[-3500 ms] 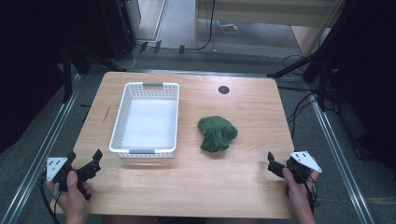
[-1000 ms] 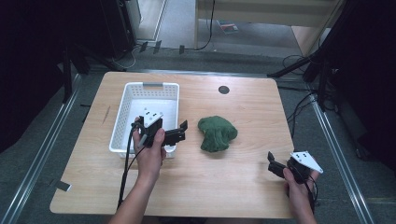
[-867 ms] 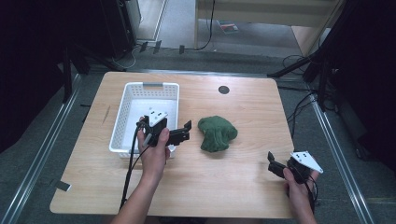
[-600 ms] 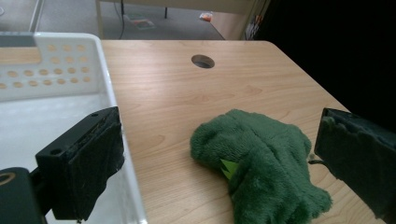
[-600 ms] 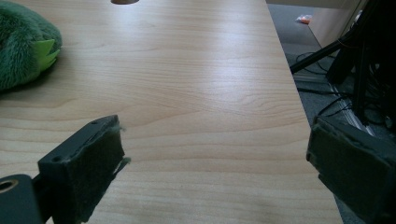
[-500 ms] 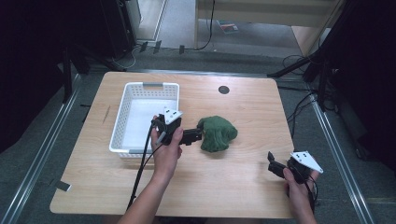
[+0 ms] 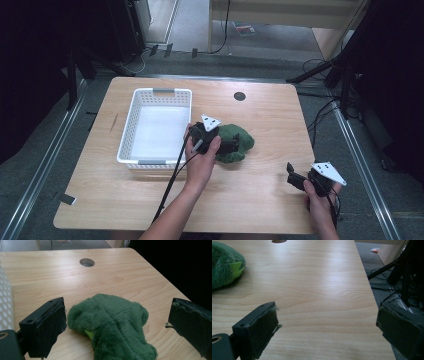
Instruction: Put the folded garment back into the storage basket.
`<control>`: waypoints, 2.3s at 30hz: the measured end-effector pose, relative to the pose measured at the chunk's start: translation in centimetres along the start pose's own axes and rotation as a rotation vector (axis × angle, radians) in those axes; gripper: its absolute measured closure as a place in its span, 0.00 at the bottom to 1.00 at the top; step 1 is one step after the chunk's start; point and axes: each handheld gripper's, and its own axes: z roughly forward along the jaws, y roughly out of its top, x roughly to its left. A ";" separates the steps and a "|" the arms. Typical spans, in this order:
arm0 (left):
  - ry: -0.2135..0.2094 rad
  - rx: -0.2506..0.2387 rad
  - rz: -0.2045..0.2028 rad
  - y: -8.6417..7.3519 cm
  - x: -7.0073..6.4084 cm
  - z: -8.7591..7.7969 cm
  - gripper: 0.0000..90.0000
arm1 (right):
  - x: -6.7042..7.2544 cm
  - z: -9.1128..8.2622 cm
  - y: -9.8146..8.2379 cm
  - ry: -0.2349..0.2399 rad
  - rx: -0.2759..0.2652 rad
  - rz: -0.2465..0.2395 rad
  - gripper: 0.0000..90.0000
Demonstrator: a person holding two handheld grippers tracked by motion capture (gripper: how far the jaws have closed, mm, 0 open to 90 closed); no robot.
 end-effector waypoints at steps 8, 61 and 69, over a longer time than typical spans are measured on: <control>0.011 0.069 0.001 -1.0 -0.7 2.8 0.03 | 0.0 0.0 0.0 0.002 0.000 0.002 0.05; 0.151 0.297 0.069 -4.5 -1.9 9.3 0.15 | 0.0 0.0 0.0 0.007 -0.002 -0.002 0.04; 0.114 0.267 0.073 -4.2 -1.8 8.6 0.34 | 0.0 0.0 0.0 0.010 -0.002 0.001 0.04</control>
